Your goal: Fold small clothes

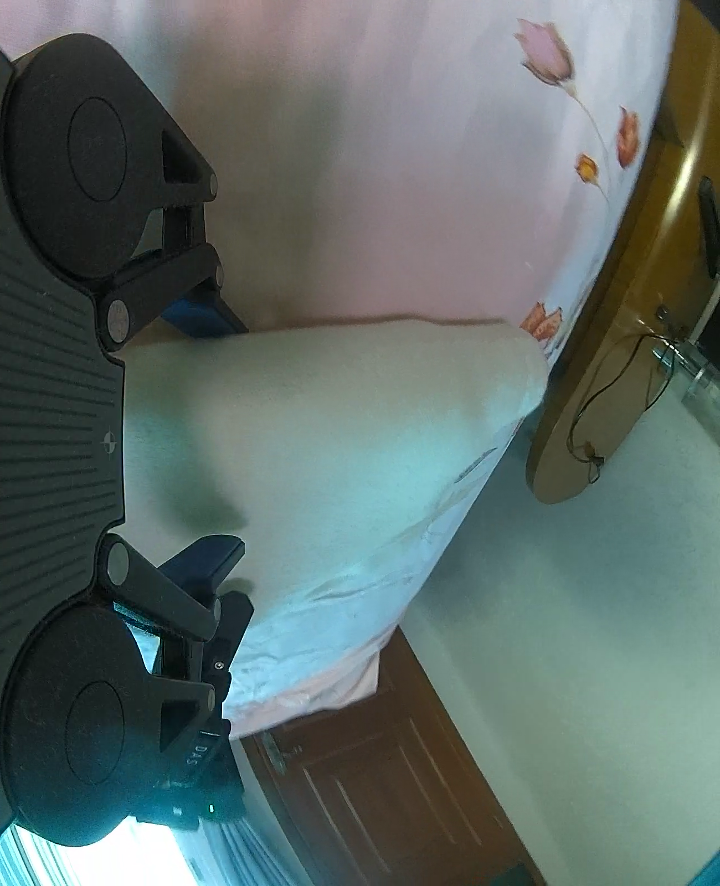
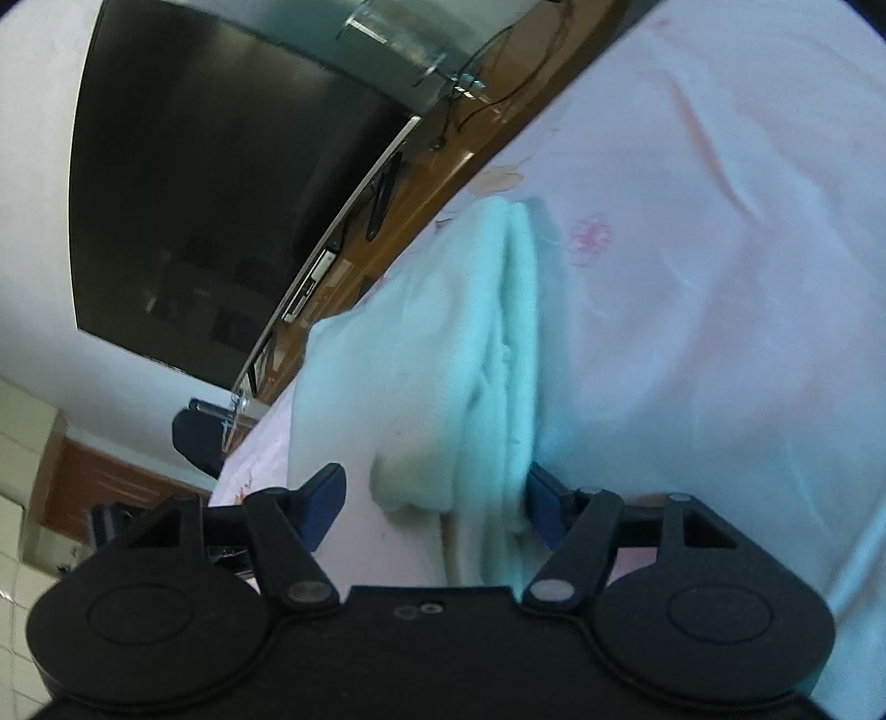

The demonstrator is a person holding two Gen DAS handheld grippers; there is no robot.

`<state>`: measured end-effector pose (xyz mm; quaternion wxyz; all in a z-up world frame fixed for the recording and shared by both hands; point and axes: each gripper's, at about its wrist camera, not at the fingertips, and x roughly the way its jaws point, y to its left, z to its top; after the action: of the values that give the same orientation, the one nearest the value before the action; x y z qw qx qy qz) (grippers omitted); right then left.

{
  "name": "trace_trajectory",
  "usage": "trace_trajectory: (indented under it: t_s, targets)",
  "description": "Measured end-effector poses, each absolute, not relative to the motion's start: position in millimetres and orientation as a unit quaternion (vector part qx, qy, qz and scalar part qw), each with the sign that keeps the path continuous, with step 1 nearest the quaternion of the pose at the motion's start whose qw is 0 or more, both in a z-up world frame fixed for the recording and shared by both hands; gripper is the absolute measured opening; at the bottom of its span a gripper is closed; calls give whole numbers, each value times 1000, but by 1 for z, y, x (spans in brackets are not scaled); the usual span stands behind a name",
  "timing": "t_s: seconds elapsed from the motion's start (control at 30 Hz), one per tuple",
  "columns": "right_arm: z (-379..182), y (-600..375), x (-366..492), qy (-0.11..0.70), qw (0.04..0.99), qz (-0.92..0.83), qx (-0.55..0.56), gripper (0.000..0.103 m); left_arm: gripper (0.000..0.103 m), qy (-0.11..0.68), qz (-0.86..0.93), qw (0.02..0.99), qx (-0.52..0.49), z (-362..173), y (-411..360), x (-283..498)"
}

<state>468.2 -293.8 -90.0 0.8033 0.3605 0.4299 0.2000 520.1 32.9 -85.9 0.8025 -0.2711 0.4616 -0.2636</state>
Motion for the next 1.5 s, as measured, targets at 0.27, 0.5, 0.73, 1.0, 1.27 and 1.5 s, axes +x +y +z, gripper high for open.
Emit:
trace_trajectory:
  t_s: [0.27,0.5,0.73,1.0,1.27,1.5]
  targets:
    - [-76,-266,459,425,855,154,254,41,53,452,-215,858,-117,-61,-19,516]
    - [-46,-196,435,384,918,84,55,32,34,388,-189,898,87,-28,-80,483]
    - [-23,-185,414,363,927,80,48,30,33,374,-190,904,82,-4,-66,465]
    - [17,-154,395,344,933,100,42,30,33,338,-172,921,90,38,-26,422]
    - [36,-67,377,329,931,154,40,30,33,344,-106,927,108,63,71,379]
    - [9,31,370,347,914,205,43,30,34,389,-42,914,106,37,167,351]
